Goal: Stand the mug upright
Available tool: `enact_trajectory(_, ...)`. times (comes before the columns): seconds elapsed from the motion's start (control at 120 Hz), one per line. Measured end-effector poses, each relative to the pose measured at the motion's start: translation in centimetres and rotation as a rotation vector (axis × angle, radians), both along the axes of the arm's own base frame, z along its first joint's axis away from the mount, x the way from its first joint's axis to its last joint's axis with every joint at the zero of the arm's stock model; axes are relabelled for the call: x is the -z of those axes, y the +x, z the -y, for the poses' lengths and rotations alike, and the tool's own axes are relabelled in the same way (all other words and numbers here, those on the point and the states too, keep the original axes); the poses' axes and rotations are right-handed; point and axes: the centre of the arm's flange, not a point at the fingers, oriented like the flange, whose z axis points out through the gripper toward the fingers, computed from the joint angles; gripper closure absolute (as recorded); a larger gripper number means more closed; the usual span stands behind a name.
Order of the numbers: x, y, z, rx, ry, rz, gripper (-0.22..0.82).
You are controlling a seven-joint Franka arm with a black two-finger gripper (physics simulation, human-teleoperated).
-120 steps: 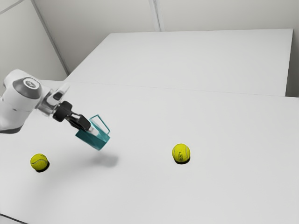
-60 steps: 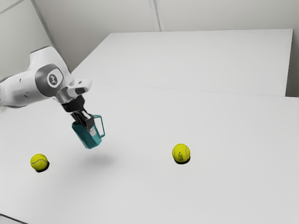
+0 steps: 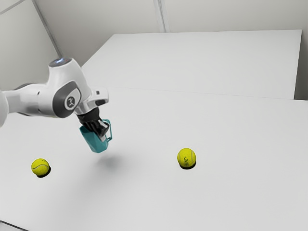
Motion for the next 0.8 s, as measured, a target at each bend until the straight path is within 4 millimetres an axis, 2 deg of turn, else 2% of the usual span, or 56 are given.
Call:
enact_trajectory(0.25, 2.0, -0.2, 0.9, -0.077, 0.004, 0.055, 0.77)
enact_trajectory(0.8, 5.7, 0.6, 1.5, -0.188, -0.019, 0.036, 0.77)
